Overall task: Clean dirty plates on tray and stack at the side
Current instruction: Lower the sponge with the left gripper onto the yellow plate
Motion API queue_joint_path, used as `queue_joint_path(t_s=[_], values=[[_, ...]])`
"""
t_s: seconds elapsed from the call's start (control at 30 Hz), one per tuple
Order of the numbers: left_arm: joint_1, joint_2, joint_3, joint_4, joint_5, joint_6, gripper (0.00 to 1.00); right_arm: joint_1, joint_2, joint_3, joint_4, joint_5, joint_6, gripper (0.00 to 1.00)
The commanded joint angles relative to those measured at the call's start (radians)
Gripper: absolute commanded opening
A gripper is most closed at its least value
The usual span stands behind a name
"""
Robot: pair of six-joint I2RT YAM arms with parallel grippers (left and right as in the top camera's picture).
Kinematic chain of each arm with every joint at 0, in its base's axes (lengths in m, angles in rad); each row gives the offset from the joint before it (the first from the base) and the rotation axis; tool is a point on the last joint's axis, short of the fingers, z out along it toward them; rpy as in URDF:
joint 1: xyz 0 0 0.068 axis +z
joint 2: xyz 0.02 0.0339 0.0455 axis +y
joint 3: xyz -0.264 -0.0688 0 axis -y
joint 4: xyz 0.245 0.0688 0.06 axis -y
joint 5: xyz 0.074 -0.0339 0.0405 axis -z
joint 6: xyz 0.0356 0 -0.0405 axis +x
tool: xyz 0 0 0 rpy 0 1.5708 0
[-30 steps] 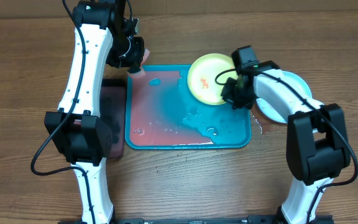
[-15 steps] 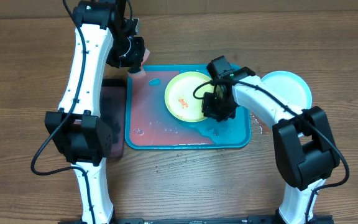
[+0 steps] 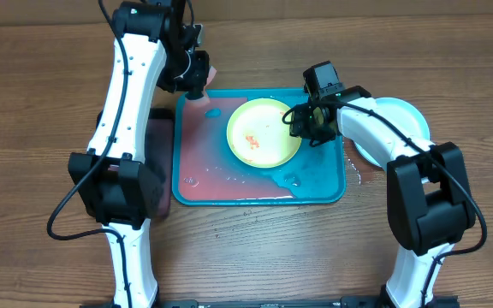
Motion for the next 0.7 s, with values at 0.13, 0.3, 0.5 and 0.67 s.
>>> queue_joint_path(t_s=[0.13, 0.3, 0.5, 0.67], values=[[-0.022, 0.03, -0.002, 0.01, -0.013, -0.034, 0.04, 0.01, 0.061, 0.014, 0.011, -0.066, 0.169, 0.16], [-0.04, 0.077, -0.002, -0.005, -0.013, -0.053, 0.04, 0.022, 0.061, 0.014, 0.007, -0.082, 0.23, 0.04], [-0.086, 0.127, -0.005, -0.011, -0.105, -0.13, 0.04, 0.053, 0.061, 0.014, 0.0, -0.084, 0.315, 0.04], [-0.138, 0.167, -0.006, 0.015, -0.243, -0.235, 0.04, 0.074, 0.061, 0.014, -0.013, -0.084, 0.332, 0.04]])
